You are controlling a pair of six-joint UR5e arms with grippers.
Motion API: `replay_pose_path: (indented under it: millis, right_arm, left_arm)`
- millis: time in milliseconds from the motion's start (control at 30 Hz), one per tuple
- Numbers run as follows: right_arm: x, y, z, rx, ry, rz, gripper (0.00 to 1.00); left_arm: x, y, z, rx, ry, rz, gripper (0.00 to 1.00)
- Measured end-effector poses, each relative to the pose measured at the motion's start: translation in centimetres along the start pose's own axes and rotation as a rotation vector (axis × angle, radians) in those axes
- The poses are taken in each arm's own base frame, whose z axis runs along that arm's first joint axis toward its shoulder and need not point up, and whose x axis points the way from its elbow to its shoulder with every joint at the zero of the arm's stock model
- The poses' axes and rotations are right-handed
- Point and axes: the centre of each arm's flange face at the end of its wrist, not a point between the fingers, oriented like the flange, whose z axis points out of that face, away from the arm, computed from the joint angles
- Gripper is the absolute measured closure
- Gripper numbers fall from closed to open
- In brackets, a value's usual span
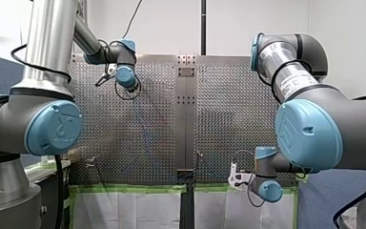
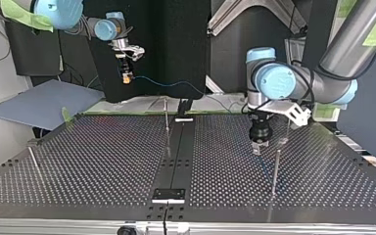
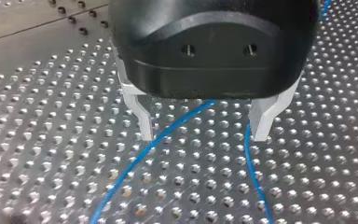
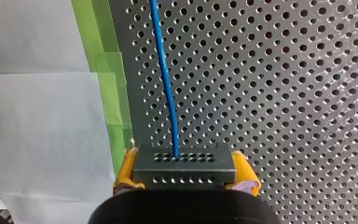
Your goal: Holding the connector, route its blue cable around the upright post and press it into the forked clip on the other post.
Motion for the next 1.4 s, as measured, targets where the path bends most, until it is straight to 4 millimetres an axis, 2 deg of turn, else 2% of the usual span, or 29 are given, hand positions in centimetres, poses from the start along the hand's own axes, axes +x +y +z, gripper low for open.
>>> replay_pose_path:
  millis: [233,800,1067,1400]
  right_arm:
    - [0.0,-0.1,0.0,0.002,0.0,0.0,1.0]
    - [0.0,-0.3,0.0,0.006,0.0,-0.001,1.0]
    - [0.0,-0.4,0.0,0.007,0.0,-0.001,1.0]
    - [-0.1,-0.5,0.0,0.01,-0.003,-0.001,1.0]
  left_arm:
    - [-1.7,0.8,0.8,-0.019,-0.033,-0.019,0.01]
    - [-1.3,1.2,1.6,-0.027,-0.04,-0.058,0.01]
    - [-0.1,-0.7,2.0,0.009,-0.017,-0.042,0.01]
    - [0.4,-1.6,2.3,0.033,-0.022,-0.075,0.01]
